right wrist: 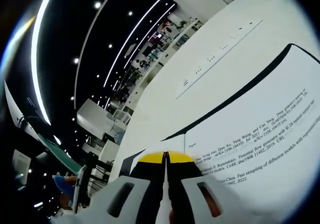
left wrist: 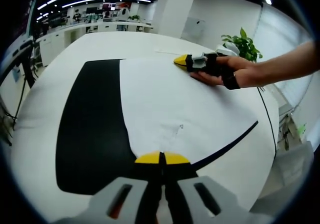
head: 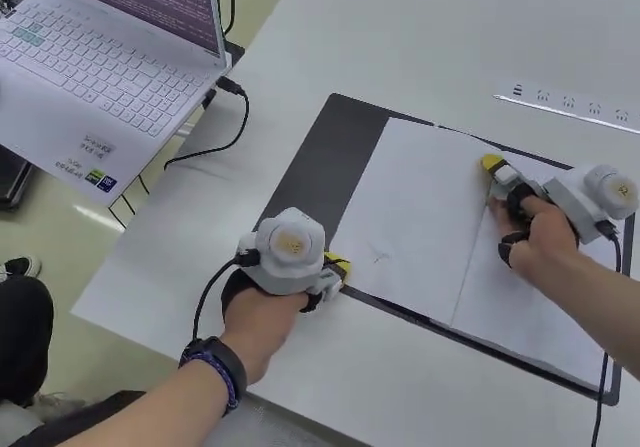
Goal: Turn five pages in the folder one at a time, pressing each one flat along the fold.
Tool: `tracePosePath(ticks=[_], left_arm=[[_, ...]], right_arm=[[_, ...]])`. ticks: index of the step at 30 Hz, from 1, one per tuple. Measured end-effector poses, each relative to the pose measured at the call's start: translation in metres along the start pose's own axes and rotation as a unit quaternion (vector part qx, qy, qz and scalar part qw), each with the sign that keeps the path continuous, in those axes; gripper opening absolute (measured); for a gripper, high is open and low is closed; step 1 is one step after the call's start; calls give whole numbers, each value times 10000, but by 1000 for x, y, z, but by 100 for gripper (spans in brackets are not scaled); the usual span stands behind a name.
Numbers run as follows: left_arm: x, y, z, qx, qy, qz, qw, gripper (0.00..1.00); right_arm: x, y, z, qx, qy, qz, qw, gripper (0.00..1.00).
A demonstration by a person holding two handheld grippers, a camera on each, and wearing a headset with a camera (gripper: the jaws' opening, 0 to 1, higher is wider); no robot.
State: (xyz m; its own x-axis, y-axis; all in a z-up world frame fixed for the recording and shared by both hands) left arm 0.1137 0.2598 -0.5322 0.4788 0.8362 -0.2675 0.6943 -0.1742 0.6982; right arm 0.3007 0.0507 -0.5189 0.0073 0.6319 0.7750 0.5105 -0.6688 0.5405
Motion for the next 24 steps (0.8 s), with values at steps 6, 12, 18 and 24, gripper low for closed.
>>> tracePosePath(ticks=[6,12,18,24], left_arm=[[0,0,0,-10,3,-56,10000,0],[0,0,0,-20,-3,-65,10000,0],[1,-1,-1,-72,12,-95,9999,0],[1,-1,0,-89,11,-100,9999,0]], right_arm=[[-12,5,9,-74,34,121,9999,0],[-19,4,11,-93,13,112,9999,0],[-16,-9,-3,99,170,2,9998,0],[-15,-22,-20,154,426,170,9988,0]])
Point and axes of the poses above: the centre of the closed fingertips' face, and the gripper's own axes: z roughly forward along the fingers, x roughly to its left, y roughly out of its top, the point moved 4 cm from there along -z, roughly backward along the fingers
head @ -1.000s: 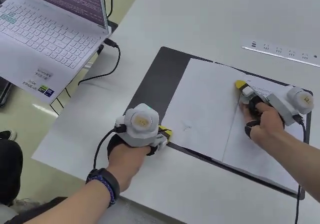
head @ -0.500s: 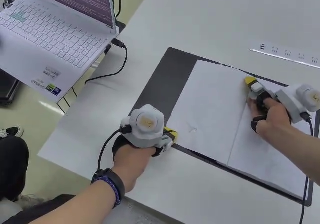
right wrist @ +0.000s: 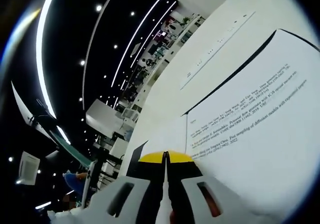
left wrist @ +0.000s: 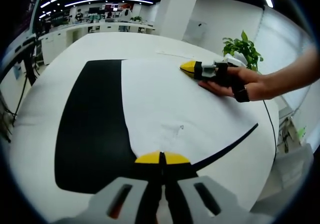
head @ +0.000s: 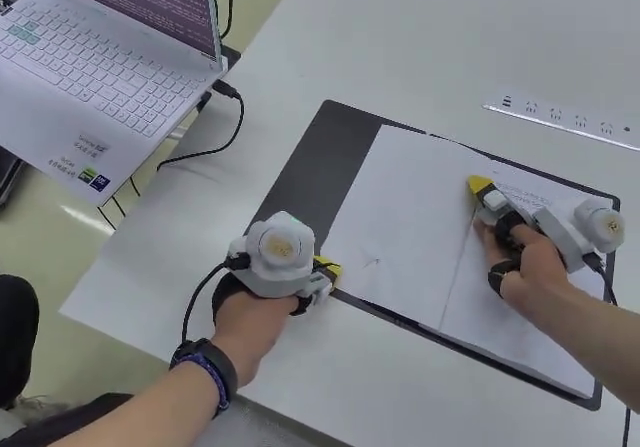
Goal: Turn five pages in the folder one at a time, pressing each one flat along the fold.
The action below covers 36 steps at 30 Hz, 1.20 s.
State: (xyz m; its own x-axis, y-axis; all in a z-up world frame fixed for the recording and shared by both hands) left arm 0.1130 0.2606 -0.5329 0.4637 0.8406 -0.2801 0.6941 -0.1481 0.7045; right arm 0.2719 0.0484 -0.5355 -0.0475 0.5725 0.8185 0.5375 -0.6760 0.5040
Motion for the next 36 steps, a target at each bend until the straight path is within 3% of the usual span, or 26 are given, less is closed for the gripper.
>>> tracePosePath(ticks=[7,10,27,36], left_arm=[[0,0,-1,-2,-3,-17,10000,0],[0,0,-1,-28,-1,-62,10000,0],[0,0,-1,-13,-24,-92,10000,0],[0,0,-1,-14,-23,-57,10000,0]], right_arm=[[1,-9,-10,63,11,-59,10000,0],[1,-13,-18,16,84,82,9999,0],[17,-41,-47,49,293,123,9995,0],[21,-60,-69,313,404,28,9987,0]])
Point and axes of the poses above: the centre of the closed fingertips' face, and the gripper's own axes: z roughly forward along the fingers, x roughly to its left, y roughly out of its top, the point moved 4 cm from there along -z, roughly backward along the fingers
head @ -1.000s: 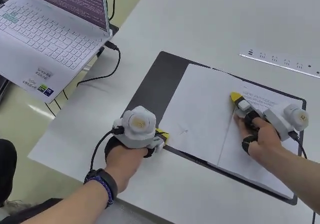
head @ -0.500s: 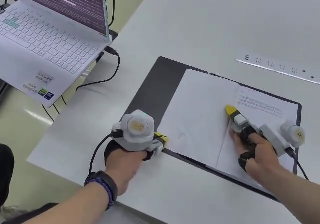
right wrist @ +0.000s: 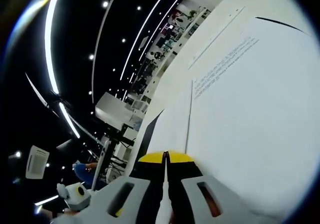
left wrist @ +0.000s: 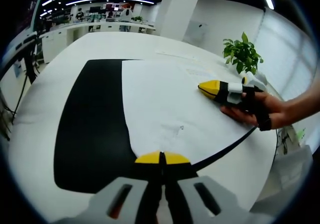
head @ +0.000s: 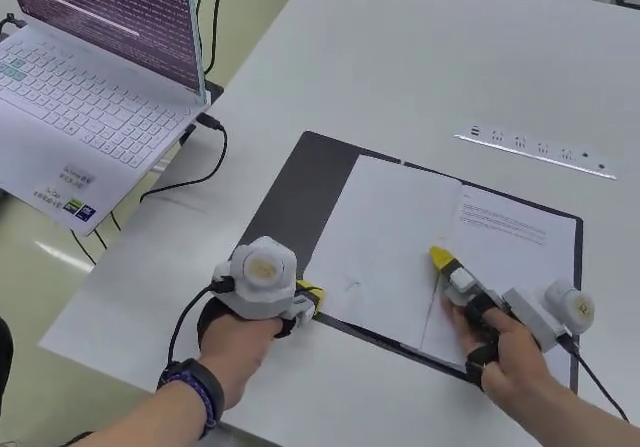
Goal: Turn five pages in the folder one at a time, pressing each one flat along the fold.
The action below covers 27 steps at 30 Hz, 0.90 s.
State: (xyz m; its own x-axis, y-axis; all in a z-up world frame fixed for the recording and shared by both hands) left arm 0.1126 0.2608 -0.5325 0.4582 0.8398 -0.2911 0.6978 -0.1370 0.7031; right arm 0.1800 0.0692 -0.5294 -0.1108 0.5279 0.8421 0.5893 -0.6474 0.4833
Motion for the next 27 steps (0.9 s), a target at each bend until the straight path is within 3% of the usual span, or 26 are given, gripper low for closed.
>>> tracePosePath(ticks=[12,27], left_arm=[[0,0,-1,12,-7,78,10000,0],[-1,0,0,32,-13,168,9999,0]], right_arm=[[7,-28,-24,290,88,-103,9995,0],[12,-49,-46,493,141,-112,9986,0]])
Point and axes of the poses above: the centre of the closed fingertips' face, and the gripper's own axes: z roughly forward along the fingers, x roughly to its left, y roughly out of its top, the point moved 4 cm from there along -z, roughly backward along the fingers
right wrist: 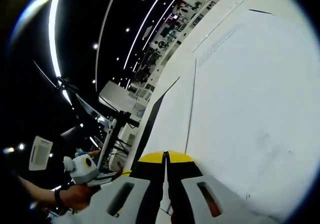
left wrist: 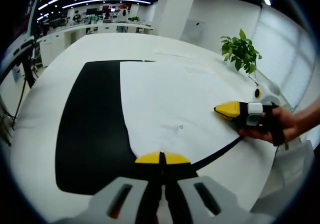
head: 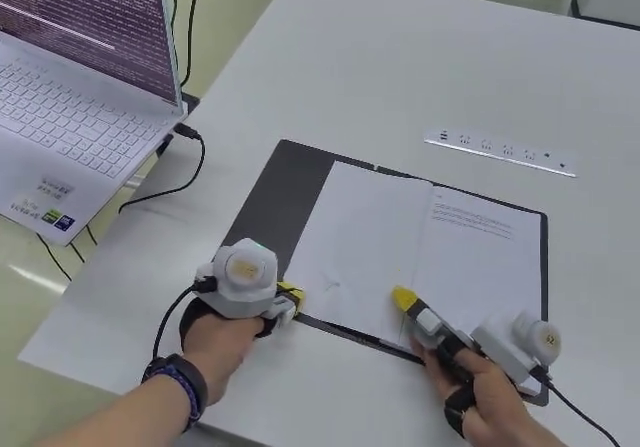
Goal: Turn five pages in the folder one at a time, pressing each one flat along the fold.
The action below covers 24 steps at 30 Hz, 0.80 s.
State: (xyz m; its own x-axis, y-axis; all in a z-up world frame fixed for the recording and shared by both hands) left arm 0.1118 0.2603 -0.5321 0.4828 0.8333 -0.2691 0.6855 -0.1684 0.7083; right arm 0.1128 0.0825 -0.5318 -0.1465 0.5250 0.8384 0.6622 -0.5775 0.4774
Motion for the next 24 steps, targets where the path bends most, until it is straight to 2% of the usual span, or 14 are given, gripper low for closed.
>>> tracePosePath(ticks=[13,24], left_arm=[[0,0,0,10,6,10,10000,0],[0,1,0,27,20,5,10000,0]], right_arm=[[6,-16,-13,110,18,44,9999,0],[5,-22,-19,187,-20,51,9998,0]])
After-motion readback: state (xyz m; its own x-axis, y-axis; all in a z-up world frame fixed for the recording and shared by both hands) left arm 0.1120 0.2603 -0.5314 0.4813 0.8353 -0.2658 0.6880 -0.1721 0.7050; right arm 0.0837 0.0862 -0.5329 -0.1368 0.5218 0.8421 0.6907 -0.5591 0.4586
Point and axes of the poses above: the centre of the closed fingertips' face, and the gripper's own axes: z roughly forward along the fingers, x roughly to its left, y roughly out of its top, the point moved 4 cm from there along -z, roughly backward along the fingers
